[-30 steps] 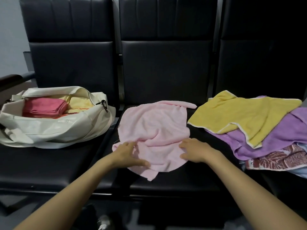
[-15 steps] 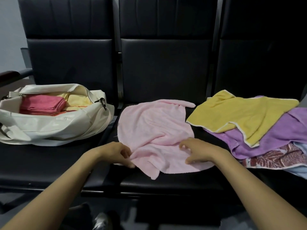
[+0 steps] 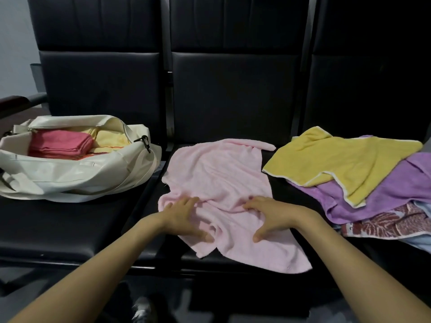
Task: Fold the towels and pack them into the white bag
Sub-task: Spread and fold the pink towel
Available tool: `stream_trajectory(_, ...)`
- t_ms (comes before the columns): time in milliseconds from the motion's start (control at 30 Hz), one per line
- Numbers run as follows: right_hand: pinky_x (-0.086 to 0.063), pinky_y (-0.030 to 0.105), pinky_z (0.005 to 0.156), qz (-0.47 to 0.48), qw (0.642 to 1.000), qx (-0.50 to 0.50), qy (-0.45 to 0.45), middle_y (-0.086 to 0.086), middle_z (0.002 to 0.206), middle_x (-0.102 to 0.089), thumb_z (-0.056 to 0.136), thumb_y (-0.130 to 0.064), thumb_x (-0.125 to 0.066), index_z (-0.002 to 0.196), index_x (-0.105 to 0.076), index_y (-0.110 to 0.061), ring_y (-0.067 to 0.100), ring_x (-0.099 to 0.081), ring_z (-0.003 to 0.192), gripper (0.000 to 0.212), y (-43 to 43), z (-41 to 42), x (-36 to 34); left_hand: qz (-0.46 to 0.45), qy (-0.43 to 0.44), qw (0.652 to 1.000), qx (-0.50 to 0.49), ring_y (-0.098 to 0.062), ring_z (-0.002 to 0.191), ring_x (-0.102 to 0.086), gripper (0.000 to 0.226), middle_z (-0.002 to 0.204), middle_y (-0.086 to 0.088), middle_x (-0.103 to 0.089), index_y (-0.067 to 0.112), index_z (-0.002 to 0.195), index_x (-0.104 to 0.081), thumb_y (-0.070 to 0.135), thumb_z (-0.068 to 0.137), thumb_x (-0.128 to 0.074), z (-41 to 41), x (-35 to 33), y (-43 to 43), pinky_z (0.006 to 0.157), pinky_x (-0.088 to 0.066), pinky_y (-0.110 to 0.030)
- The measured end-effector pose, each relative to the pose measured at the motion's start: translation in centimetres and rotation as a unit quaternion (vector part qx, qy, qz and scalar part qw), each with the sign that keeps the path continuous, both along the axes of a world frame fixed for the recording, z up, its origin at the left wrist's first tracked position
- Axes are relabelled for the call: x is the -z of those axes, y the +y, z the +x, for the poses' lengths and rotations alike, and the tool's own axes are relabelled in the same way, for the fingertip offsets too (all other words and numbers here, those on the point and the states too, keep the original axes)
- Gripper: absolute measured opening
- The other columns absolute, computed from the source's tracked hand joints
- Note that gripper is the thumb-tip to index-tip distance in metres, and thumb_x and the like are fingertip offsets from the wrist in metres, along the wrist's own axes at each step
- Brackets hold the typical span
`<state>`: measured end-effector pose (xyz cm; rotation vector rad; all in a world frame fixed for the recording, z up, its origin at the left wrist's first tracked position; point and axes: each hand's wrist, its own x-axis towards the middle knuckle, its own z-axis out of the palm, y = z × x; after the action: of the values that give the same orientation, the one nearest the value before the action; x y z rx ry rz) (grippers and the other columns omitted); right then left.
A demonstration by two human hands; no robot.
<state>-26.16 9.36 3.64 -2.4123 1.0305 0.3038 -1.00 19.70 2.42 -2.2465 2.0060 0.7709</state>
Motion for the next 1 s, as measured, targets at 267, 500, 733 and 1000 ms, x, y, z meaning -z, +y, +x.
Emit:
stream_trajectory(267, -0.043, 0.034, 0.101, -0.025, 0.998, 0.044, 0.045, -0.001, 0.128, -0.047, 0.077, -0.038, -0.076, 0.149, -0.025, -0.024, 0.022, -0.048, 0.119, 0.089, -0.5, -0.5, -0.2, -0.039, -0.069, 0.996, -0.034, -0.021, 0.101, -0.053, 0.064, 0.118, -0.003, -0.058, 0.023, 0.12, -0.051, 0.059, 0.071, -0.072, 0.5, -0.1, -0.8, 0.084, -0.043, -0.03)
stream_trajectory(500, -0.039, 0.031, 0.101, -0.07, 0.996, -0.006, 0.047, -0.006, 0.126, -0.039, 0.081, -0.039, -0.065, 0.09, -0.055, -0.027, 0.012, -0.033, 0.122, 0.018, -1.1, -1.0, 0.3, -0.112, 0.008, 0.994, 0.013, -0.018, 0.107, -0.053, 0.045, 0.118, -0.001, -0.056, 0.009, 0.101, -0.061, 0.045, 0.077, -0.074, 2.3, 0.5, -1.0, 0.085, -0.041, -0.026)
stream_trajectory(733, -0.04, 0.026, 0.068, -0.023, 0.993, 0.105, -0.052, -0.006, 0.091, -0.055, 0.088, -0.042, -0.06, 0.097, -0.057, -0.022, 0.016, -0.053, 0.087, 0.022, -1.7, -1.3, 0.1, -0.076, 0.049, 0.993, -0.074, -0.017, 0.09, -0.056, 0.05, 0.096, 0.003, -0.058, 0.028, 0.114, -0.053, 0.057, 0.077, -0.069, 2.2, 0.0, -0.9, 0.076, -0.043, -0.027)
stream_trajectory(1000, -0.05, 0.037, 0.075, -0.169, 0.967, 0.018, -0.187, -0.009, 0.085, -0.058, 0.082, -0.018, -0.064, 0.081, -0.058, -0.022, 0.013, -0.057, 0.08, 0.007, -1.2, -0.6, -0.2, -0.371, 0.035, 0.927, 0.04, -0.011, 0.073, -0.053, 0.019, 0.084, 0.008, -0.054, 0.026, 0.087, -0.052, 0.017, 0.081, -0.068, 0.5, -1.2, -0.3, 0.065, -0.045, -0.032)
